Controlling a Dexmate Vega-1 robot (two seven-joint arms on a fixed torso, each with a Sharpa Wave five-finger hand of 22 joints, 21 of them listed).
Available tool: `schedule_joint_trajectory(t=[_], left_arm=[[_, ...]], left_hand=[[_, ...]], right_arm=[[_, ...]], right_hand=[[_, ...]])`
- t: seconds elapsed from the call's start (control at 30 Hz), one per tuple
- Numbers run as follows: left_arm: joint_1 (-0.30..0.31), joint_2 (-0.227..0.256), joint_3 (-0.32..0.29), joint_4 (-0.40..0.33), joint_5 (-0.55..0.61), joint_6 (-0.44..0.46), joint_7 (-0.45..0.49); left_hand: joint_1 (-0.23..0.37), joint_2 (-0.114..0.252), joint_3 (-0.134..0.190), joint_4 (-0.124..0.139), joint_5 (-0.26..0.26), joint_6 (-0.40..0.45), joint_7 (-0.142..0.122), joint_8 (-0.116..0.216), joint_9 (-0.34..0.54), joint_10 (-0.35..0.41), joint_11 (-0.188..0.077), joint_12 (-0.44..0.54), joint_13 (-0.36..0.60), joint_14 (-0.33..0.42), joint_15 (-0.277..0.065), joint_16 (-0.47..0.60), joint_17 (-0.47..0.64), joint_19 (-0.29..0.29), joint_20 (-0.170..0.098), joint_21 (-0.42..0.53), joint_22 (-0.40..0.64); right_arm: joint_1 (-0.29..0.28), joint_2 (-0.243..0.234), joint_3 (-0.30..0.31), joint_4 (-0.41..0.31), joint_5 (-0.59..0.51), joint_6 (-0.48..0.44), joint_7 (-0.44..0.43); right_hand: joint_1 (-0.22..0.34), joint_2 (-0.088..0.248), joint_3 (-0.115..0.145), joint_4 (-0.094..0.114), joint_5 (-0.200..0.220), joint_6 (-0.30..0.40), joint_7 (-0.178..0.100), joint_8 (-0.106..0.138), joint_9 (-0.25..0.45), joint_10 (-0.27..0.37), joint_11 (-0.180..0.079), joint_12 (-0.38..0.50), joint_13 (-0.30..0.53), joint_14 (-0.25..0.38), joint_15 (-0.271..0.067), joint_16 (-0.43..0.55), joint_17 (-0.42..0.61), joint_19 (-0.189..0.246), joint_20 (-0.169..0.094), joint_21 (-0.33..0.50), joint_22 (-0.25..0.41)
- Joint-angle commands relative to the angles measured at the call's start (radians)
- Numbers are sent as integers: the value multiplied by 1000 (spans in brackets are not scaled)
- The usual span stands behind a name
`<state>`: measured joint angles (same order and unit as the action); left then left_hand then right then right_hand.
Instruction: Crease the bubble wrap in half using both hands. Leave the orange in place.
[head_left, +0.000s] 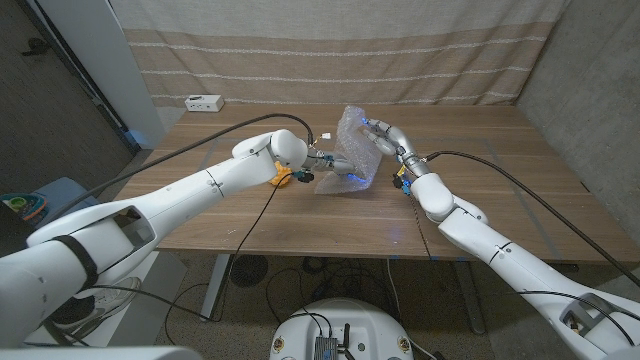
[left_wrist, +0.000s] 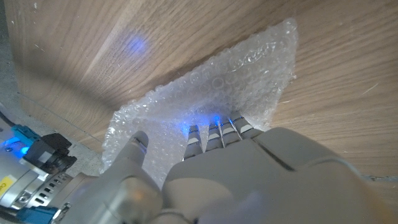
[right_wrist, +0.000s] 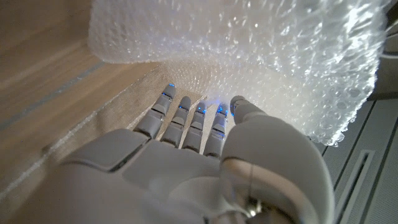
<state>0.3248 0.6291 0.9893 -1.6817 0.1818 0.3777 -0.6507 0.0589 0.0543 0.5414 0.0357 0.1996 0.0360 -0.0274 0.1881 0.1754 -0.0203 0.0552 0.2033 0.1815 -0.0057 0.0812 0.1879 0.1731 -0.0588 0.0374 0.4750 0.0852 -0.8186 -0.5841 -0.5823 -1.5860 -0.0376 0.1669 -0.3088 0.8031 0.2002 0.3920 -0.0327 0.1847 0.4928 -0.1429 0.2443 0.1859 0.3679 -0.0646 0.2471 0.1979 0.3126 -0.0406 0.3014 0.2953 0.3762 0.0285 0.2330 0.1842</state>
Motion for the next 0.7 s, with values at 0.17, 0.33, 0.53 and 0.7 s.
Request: schedule_joint_trajectory(t=[0.17, 0.33, 0.53, 0.7], left_arm=[[37, 47, -65, -93, -12, 40, 75], [45, 64, -75, -127, 0, 65, 98], [66, 110, -91, -240, 81, 174, 162], [86, 155, -85, -381, 207, 363, 204]], left_hand=[[2, 2, 0, 0, 1, -3, -8, -4, 3, 3, 2, 1, 3, 8, -6, -2, 1, 182, 171, -5, 91], [7, -4, -1, -7, 0, 2, -9, -2, 2, 4, 0, 1, 3, 11, 0, -2, 0, 185, 172, -8, 90], [42, -25, 3, -47, -7, 38, -12, 8, 2, 41, -4, 12, 2, 44, 8, 5, -2, 200, 172, -22, 90], [89, -20, 14, -102, -17, 161, 7, 23, 3, 160, 11, 37, 4, 166, 18, 23, 0, 289, 175, -26, 96]], right_arm=[[19, -122, -51, -129, -272, -113, 104], [51, -141, -82, -159, -319, -184, 195], [71, -145, -108, -177, -391, -249, 221], [78, -148, -117, -181, -422, -275, 229]], right_hand=[[49, 4, 55, -22, -2, 139, 27, 25, 4, 132, 8, 30, 5, 132, -107, 63, 8, 71, -13, 29, 5], [78, 16, 84, -34, 3, 140, 24, 16, 4, 132, 3, 25, 6, 131, -112, 67, 13, 72, -18, 31, 6], [83, 12, 91, -31, 2, 139, 25, 10, 4, 130, 3, 20, 6, 112, -110, 65, 19, 66, -10, 28, 7], [86, 11, 94, -30, 1, 145, 23, 9, 4, 130, 2, 18, 6, 107, -112, 66, 23, 65, -8, 29, 7]])
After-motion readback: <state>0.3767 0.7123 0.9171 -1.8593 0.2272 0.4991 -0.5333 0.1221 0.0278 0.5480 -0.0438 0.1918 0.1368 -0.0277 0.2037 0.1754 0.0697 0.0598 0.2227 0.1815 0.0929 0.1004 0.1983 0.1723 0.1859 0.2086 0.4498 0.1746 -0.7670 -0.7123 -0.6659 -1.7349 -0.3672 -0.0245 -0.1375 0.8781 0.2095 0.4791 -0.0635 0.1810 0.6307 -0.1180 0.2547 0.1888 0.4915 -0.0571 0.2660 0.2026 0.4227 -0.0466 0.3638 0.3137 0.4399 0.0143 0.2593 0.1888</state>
